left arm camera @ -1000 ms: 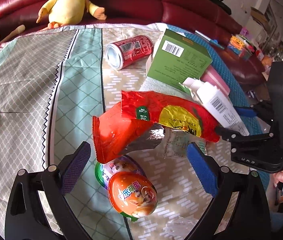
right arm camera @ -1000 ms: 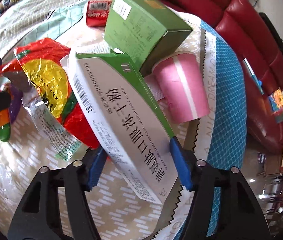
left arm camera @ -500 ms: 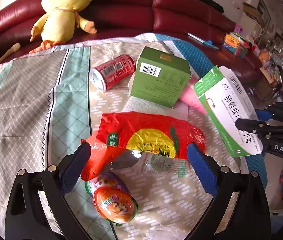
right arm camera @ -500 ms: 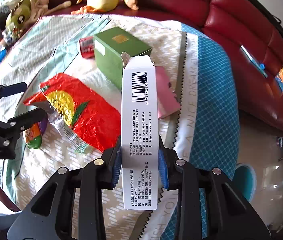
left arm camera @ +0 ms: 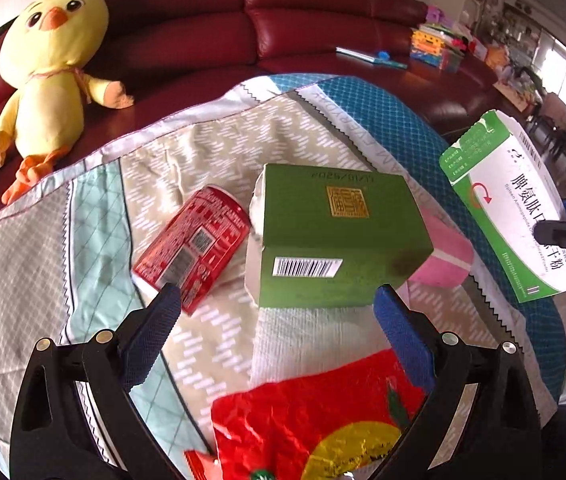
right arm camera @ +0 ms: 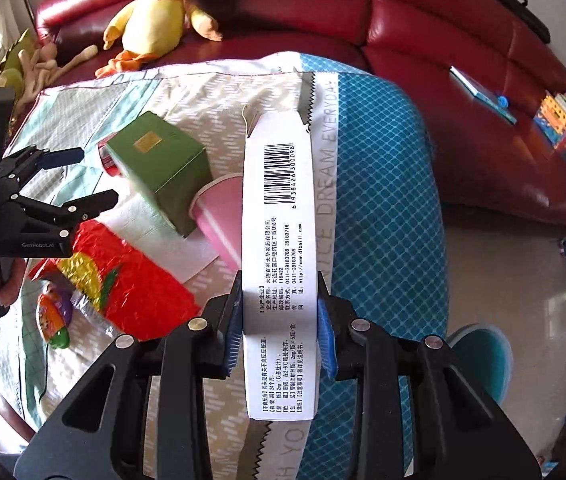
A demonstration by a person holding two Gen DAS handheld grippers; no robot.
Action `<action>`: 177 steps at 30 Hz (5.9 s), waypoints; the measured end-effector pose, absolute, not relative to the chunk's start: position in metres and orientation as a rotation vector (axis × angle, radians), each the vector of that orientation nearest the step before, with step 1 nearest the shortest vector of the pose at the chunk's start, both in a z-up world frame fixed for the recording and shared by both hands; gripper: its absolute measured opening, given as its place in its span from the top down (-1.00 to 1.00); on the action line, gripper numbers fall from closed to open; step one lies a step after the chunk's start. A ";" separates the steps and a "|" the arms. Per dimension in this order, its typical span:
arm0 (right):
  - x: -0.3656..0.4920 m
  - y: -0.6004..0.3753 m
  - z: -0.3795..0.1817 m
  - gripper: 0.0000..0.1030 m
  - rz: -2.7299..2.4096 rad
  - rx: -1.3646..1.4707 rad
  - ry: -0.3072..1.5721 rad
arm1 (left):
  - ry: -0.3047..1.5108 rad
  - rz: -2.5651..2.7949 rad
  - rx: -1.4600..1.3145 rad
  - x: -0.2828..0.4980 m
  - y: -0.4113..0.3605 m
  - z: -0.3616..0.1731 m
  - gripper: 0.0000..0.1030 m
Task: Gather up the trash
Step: 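Grasp the green box with the left tool while the right tool holds the medicine box, then carry both boxes over the teal bin and open both tools to drop them, then return to the table and grasp the pink paper cup with the right tool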
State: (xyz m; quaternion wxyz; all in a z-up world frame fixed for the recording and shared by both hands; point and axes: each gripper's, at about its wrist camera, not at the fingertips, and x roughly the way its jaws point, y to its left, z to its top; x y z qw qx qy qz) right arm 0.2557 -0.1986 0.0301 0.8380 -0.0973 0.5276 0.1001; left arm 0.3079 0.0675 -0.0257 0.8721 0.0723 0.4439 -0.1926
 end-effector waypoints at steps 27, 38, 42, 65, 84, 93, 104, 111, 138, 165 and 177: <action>0.285 -0.228 -0.013 0.41 0.211 -0.127 1.194 | 0.979 -0.395 0.138 0.305 0.012 -0.060 0.17; 0.271 -0.255 -0.004 0.42 0.223 -0.016 1.151 | 0.930 -0.305 0.024 0.277 0.026 -0.022 0.98; 0.257 -0.268 0.008 0.42 0.225 0.010 1.124 | 0.888 -0.318 0.007 0.250 0.021 0.008 0.98; 0.109 -0.545 0.043 0.41 -0.177 0.260 0.928 | 0.962 -0.793 0.247 0.183 -0.287 -0.005 0.98; 0.092 -0.620 -0.003 0.41 -0.223 0.377 0.997 | 1.158 -0.864 0.306 0.193 -0.416 -0.080 0.89; 0.104 -0.615 -0.013 0.41 -0.214 0.374 1.022 | 1.126 -0.816 0.289 0.191 -0.412 -0.084 -0.21; 0.117 -0.604 -0.027 0.41 -0.183 0.372 1.064 | 1.131 -0.761 0.259 0.198 -0.383 -0.083 -0.67; 0.131 -0.588 -0.029 -0.14 -0.156 0.355 1.066 | 1.119 -0.747 0.237 0.197 -0.369 -0.077 -0.76; 0.121 -0.531 -0.006 -0.66 -0.153 0.247 1.117 | 1.098 -0.686 0.120 0.181 -0.277 -0.059 -0.84; 0.149 -0.303 -0.003 -0.69 0.114 -0.003 1.193 | 1.018 -0.305 -0.138 0.158 0.015 -0.039 -0.87; 0.181 -0.256 -0.017 -0.69 0.166 -0.032 1.241 | 1.063 -0.141 -0.271 0.205 0.069 -0.062 -0.87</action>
